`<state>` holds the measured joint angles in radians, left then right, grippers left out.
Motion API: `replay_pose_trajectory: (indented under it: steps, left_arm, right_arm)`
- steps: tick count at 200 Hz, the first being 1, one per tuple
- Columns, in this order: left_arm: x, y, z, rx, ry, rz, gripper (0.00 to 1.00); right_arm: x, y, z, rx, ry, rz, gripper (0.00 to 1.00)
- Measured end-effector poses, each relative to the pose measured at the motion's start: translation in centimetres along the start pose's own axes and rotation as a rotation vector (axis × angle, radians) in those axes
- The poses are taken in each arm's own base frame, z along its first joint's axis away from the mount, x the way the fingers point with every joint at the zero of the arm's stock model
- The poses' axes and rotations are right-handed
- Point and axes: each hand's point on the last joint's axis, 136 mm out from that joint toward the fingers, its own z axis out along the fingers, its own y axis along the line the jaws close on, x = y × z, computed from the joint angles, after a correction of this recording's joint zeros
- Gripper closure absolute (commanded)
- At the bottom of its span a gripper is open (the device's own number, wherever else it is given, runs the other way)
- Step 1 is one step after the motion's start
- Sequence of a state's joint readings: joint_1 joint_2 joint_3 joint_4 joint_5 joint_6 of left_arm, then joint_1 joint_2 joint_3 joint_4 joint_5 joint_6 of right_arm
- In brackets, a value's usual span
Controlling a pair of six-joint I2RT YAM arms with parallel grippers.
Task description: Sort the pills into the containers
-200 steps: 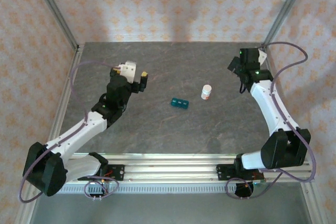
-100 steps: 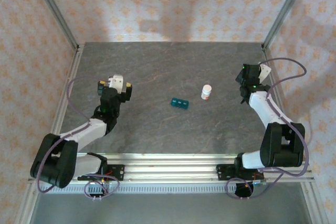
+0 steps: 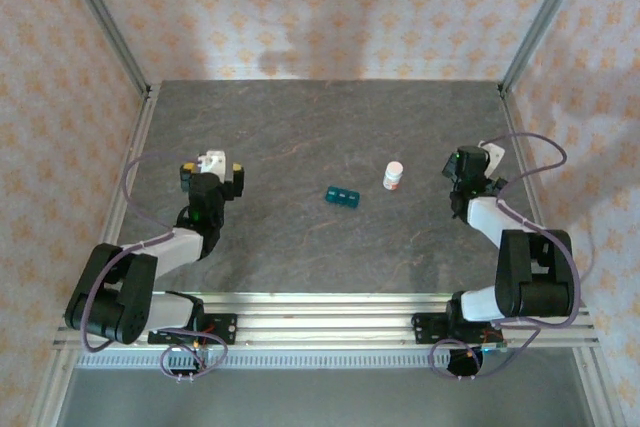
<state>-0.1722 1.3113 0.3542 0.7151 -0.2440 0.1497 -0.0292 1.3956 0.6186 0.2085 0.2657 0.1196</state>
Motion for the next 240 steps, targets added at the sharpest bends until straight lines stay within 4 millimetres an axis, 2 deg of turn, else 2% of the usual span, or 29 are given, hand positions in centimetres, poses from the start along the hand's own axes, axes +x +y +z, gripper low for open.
replay_pose_trajectory:
  steps: [18,35,73,103,145,240]
  left_arm:
    - [1.6,0.6,0.3,-0.013,0.032,-0.024,0.00]
    - [2.0,1.0,1.0,-0.016,0.028,-0.056,0.00]
    - [4.1,-0.5,2.4,0.061,0.054,-0.063,0.00]
    - [3.8,-1.1,2.5,0.103,0.046,-0.070,0.00]
    - [2.4,0.3,3.7,0.078,0.036,-0.129,0.00]
    - [2.7,0.3,3.8,0.080,0.050,-0.141,0.00]
  right_arm:
    - [1.0,0.5,0.0,-0.055,-0.017,-0.001,0.00]
    - [1.8,1.3,0.0,-0.117,-0.026,-0.011,0.00]
    - [2.9,3.2,-0.2,-0.251,-0.097,-0.033,0.00]
    - [5.4,4.2,0.1,-0.303,-0.074,-0.085,0.00]
    - [3.0,5.3,0.3,-0.319,-0.124,-0.072,0.00]
    - [3.1,5.6,0.2,-0.324,-0.126,-0.094,0.00]
